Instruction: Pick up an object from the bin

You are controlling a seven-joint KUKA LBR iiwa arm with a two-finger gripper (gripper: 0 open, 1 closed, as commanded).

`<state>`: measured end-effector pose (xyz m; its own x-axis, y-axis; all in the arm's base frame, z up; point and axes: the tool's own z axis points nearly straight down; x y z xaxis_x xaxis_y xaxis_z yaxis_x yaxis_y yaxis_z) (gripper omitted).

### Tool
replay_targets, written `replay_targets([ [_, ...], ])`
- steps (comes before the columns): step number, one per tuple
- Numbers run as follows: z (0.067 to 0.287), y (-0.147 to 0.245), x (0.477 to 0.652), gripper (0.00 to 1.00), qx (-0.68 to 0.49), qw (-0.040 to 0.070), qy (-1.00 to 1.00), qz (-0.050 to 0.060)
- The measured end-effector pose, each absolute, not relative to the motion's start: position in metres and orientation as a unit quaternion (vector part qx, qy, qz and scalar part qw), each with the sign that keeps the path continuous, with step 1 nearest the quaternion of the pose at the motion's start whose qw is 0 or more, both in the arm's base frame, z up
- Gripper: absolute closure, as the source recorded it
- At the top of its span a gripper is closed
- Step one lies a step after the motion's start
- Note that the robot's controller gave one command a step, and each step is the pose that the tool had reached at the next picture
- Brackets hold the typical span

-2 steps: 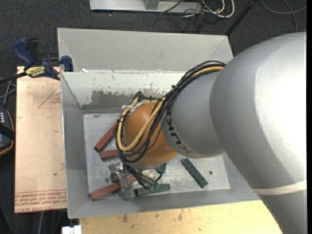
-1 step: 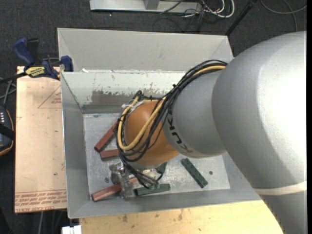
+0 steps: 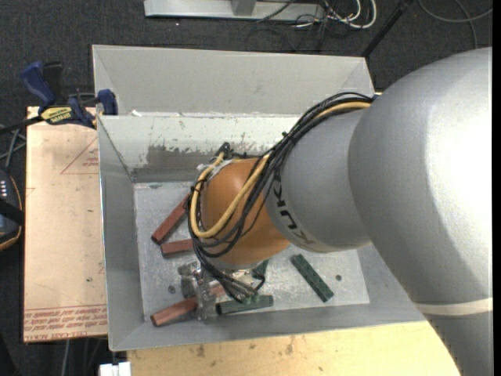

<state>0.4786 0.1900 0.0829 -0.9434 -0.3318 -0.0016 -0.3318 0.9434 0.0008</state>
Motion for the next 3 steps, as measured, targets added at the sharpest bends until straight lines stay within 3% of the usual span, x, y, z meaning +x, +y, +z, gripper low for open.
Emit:
replay_targets([
  [3, 0.128, 0.19, 0.478, 1.0, -0.168, 0.0, 0.986, 0.001],
])
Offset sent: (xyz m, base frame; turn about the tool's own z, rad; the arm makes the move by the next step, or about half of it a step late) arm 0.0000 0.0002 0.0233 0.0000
